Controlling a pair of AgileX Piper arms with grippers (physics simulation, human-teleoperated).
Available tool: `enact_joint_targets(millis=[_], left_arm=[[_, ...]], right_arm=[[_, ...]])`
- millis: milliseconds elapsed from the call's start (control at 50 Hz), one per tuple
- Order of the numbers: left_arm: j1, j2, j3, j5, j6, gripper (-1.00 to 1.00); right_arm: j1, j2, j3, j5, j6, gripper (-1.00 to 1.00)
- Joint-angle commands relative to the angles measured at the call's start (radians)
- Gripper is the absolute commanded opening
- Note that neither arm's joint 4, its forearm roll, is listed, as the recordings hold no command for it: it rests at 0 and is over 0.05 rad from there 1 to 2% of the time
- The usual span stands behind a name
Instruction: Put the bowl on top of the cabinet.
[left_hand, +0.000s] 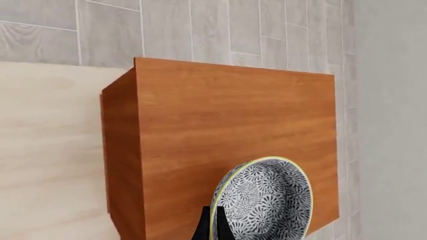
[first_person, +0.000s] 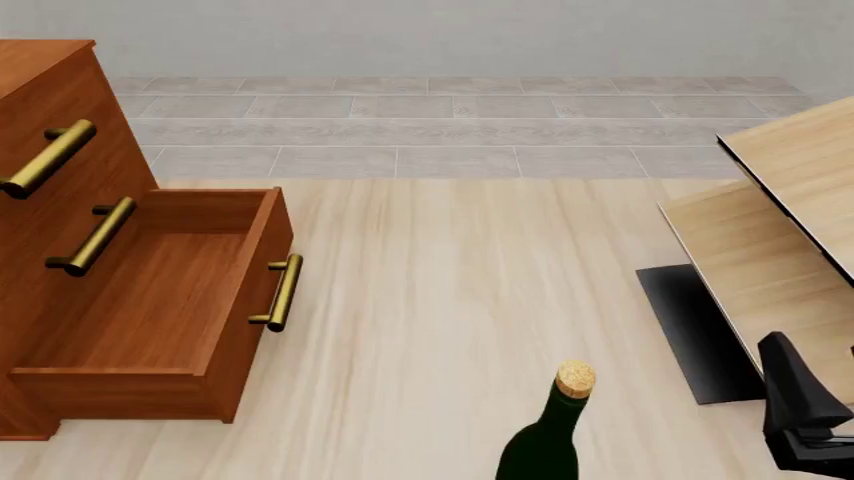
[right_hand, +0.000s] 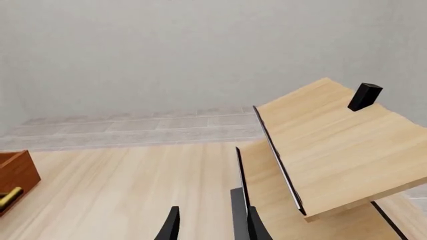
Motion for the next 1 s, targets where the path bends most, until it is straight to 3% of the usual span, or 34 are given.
enact_joint_targets(millis=[20, 1000], left_arm=[[0.011, 0.000, 0.010, 0.000, 0.017, -1.00], [0.063, 0.008, 0.049, 0.000, 0.064, -1.00]], right_arm=[[-0.003, 0.000, 0.001, -0.005, 0.004, 1.00], [-0.010, -0.001, -0.004, -0.010, 0.010, 1.00]])
